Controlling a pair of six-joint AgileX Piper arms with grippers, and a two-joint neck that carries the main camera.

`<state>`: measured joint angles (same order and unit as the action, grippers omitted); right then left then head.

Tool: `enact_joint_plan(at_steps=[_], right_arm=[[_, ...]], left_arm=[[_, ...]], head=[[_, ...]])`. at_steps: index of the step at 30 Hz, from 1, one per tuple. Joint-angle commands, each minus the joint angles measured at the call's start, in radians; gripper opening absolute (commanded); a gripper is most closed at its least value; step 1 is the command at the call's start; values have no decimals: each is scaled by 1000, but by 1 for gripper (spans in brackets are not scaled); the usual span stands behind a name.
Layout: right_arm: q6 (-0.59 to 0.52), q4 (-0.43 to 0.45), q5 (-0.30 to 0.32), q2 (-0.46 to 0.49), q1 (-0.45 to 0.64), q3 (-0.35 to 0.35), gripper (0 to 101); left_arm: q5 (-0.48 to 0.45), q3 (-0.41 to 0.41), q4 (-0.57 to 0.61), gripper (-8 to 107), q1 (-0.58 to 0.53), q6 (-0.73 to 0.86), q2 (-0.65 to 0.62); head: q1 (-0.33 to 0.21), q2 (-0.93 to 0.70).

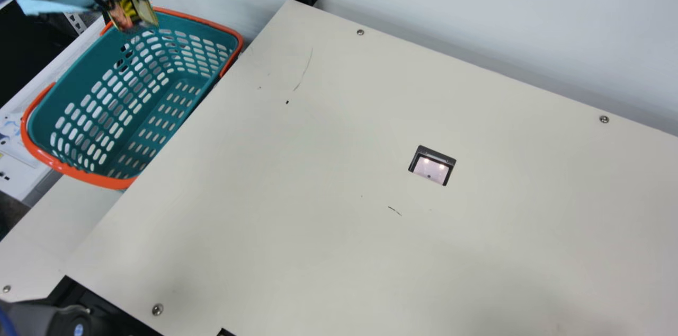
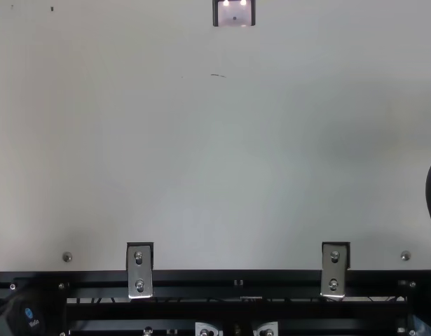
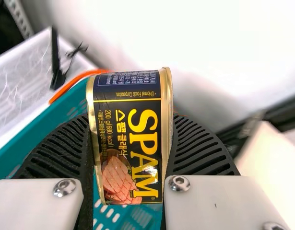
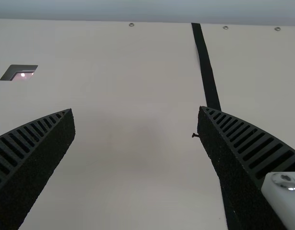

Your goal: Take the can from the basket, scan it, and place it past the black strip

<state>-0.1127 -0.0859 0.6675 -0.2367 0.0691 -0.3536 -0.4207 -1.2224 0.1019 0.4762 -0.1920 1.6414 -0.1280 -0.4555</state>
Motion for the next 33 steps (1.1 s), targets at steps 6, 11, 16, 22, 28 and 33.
enact_joint_plan(at_steps=[6,11,16,22,28,33], right_arm=[[0,0,0,0,0,0,101],[0,0,0,0,0,0,101],[0,0,0,0,0,0,101],[0,0,0,0,0,0,101],[0,0,0,0,0,0,101],[0,0,1,0,0,0,101]], left_arm=[[-125,2,99,10,-50,105,-170],[-220,26,160,10,-88,164,-250],[-313,65,192,10,-133,209,-327],[-354,132,135,10,-214,259,-424],[-357,132,135,10,-214,260,-425],[-365,130,130,10,-216,253,-423]], head=[[-49,-17],[-49,-17],[-49,-17],[-49,-17],[-49,-17],[-49,-17]])
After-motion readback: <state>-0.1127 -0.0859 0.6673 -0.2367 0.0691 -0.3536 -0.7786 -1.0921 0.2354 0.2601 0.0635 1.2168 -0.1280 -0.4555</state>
